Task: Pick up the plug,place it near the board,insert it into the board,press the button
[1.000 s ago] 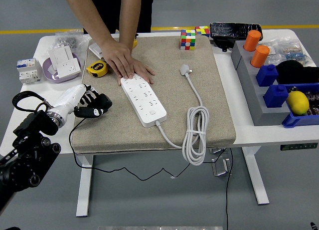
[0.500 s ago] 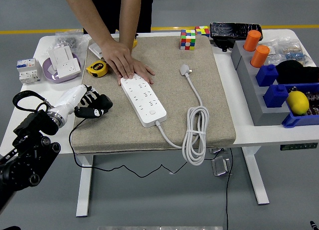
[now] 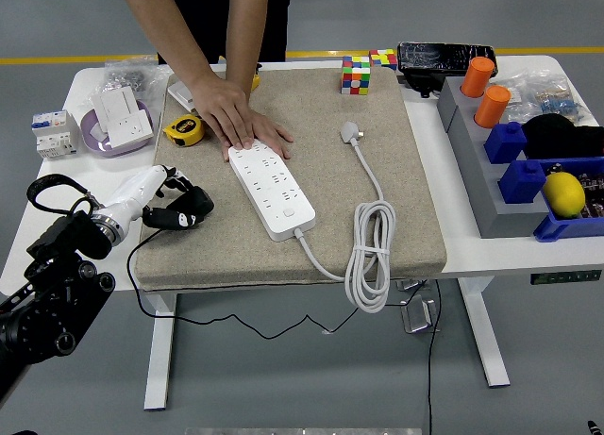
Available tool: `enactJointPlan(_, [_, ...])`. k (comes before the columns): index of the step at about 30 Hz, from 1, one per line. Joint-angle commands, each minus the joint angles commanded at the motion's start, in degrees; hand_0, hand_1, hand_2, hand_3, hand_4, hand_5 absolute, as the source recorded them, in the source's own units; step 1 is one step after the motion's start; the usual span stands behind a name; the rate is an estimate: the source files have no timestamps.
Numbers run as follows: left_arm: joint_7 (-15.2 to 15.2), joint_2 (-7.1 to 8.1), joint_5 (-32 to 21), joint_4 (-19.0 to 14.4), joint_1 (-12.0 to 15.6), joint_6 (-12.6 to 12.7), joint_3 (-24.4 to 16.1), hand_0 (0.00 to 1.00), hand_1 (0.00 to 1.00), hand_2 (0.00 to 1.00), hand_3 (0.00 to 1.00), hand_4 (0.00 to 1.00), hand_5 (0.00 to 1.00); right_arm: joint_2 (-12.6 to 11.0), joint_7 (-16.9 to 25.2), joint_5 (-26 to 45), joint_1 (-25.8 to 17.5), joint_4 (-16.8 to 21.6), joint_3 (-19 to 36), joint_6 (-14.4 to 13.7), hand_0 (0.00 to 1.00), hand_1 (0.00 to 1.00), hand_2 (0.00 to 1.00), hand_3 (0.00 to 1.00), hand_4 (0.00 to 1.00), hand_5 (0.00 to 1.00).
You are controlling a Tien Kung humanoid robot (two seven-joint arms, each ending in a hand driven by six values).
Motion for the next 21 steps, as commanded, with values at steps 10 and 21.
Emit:
enactJointPlan(10, [-0.1,0.29,-1.7,-1.5,0.7,-1.3,-0.9,0.749,0.844,0.805,0.772,0.998,0.541,0.1,0.0,0.0,-0.2,0.0,0.0,0.0,0.944,0.84,0.779,0.792,0.998,0.998])
enactJointPlan(21, [0.9,-1.79,-13.9,-13.6,4.3,-2.9,-12.3,0.893,0.955,0.911,0.89,0.998,0.998,0.1,-0.1,-0.2,-0.2,0.0,-0.2,0.0,0.943,0.84,0.779,0.792,0.998,0.998])
